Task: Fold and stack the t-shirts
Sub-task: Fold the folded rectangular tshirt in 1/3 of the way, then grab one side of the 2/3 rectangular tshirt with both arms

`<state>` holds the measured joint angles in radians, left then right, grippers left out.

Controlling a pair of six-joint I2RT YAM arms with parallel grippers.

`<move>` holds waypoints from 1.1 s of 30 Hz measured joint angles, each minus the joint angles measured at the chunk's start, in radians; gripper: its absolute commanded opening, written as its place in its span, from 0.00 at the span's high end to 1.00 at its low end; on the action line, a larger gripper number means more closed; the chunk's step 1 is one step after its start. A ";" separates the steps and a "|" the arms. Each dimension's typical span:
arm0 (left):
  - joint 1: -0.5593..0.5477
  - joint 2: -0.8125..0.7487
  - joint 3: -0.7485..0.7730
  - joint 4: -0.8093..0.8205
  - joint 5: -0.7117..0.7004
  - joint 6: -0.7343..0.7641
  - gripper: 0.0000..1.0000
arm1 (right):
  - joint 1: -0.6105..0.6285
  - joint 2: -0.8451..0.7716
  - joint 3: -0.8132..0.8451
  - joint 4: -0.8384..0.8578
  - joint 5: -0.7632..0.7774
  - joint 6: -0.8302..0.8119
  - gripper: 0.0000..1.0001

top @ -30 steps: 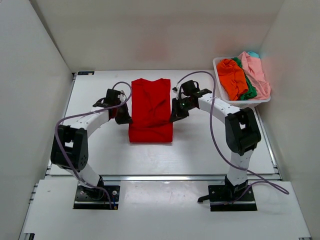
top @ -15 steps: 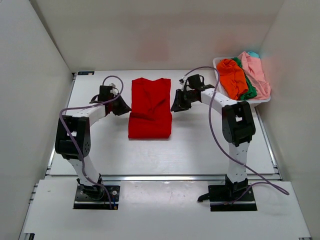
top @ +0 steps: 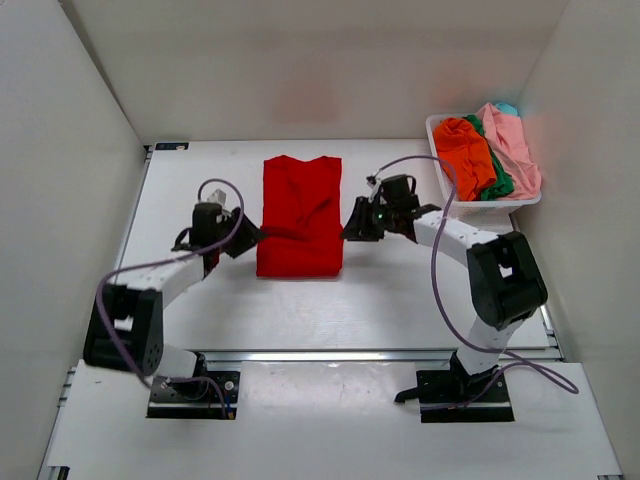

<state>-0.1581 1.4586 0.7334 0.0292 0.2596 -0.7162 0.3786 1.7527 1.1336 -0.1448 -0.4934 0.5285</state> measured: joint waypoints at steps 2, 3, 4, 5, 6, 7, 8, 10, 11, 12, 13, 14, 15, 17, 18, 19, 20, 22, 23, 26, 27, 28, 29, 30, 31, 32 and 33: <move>-0.032 -0.103 -0.099 -0.019 -0.040 0.002 0.40 | 0.043 -0.036 -0.069 0.019 0.009 0.013 0.67; -0.054 -0.147 -0.137 -0.034 -0.068 0.002 0.40 | 0.066 -0.049 -0.102 0.029 0.016 0.022 0.66; -0.071 -0.182 -0.164 -0.051 -0.095 0.002 0.40 | 0.087 -0.060 -0.132 0.036 0.022 0.031 0.66; -0.089 -0.212 -0.186 -0.064 -0.121 0.002 0.40 | 0.103 -0.068 -0.158 0.044 0.029 0.043 0.65; -0.104 -0.237 -0.204 -0.072 -0.146 0.001 0.39 | 0.118 -0.076 -0.184 0.051 0.039 0.055 0.65; -0.116 -0.256 -0.219 -0.075 -0.168 -0.001 0.38 | 0.130 -0.081 -0.207 0.057 0.049 0.068 0.64; -0.121 -0.269 -0.231 -0.070 -0.183 -0.006 0.38 | 0.140 -0.086 -0.228 0.065 0.061 0.082 0.64; -0.121 -0.269 -0.246 -0.053 -0.205 -0.018 0.37 | 0.158 -0.093 -0.259 0.083 0.089 0.108 0.64; -0.121 -0.259 -0.250 -0.047 -0.215 -0.024 0.37 | 0.166 -0.098 -0.270 0.091 0.102 0.119 0.63; -0.121 -0.248 -0.251 -0.043 -0.226 -0.029 0.37 | 0.172 -0.104 -0.280 0.101 0.117 0.131 0.63; -0.124 -0.233 -0.251 -0.034 -0.236 -0.033 0.37 | 0.176 -0.110 -0.290 0.111 0.128 0.141 0.63; -0.130 -0.220 -0.251 -0.024 -0.243 -0.037 0.37 | 0.177 -0.115 -0.299 0.125 0.134 0.151 0.63; -0.137 -0.203 -0.251 -0.010 -0.246 -0.043 0.38 | 0.178 -0.117 -0.304 0.137 0.135 0.158 0.63; -0.144 -0.164 -0.251 0.025 -0.249 -0.053 0.40 | 0.176 -0.116 -0.308 0.158 0.137 0.170 0.64; -0.147 -0.141 -0.251 0.040 -0.248 -0.060 0.40 | 0.175 -0.115 -0.309 0.170 0.136 0.175 0.66; -0.150 -0.118 -0.251 0.053 -0.245 -0.064 0.40 | 0.173 -0.113 -0.309 0.182 0.135 0.179 0.74; -0.154 -0.097 -0.251 0.066 -0.243 -0.071 0.44 | 0.169 -0.106 -0.309 0.199 0.131 0.182 0.87; -0.162 -0.057 -0.251 0.092 -0.240 -0.093 0.66 | 0.161 -0.086 -0.308 0.222 0.120 0.181 1.00; -0.167 -0.044 -0.249 0.106 -0.237 -0.100 0.84 | 0.156 -0.074 -0.308 0.225 0.115 0.182 1.00; -0.182 -0.025 -0.249 0.114 -0.218 -0.122 1.00 | 0.150 -0.058 -0.308 0.218 0.109 0.182 1.00; -0.185 -0.029 -0.250 0.110 -0.216 -0.122 1.00 | 0.150 -0.059 -0.308 0.209 0.111 0.180 1.00; -0.185 -0.040 -0.250 0.101 -0.212 -0.121 1.00 | 0.150 -0.062 -0.308 0.200 0.111 0.176 1.00; -0.187 -0.062 -0.253 0.084 -0.206 -0.119 1.00 | 0.153 -0.067 -0.308 0.188 0.111 0.174 1.00; -0.188 -0.092 -0.260 0.060 -0.201 -0.116 1.00 | 0.157 -0.077 -0.309 0.169 0.114 0.169 1.00; -0.192 -0.126 -0.265 0.033 -0.198 -0.111 1.00 | 0.163 -0.092 -0.311 0.149 0.117 0.165 1.00; -0.197 -0.166 -0.270 -0.003 -0.193 -0.107 1.00 | 0.173 -0.119 -0.315 0.125 0.121 0.158 1.00; -0.208 -0.201 -0.273 -0.035 -0.192 -0.104 1.00 | 0.183 -0.150 -0.323 0.103 0.121 0.154 1.00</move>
<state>-0.3656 1.2575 0.4603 -0.0063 0.0681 -0.8200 0.5621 1.6024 0.8108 -0.0414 -0.3725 0.6823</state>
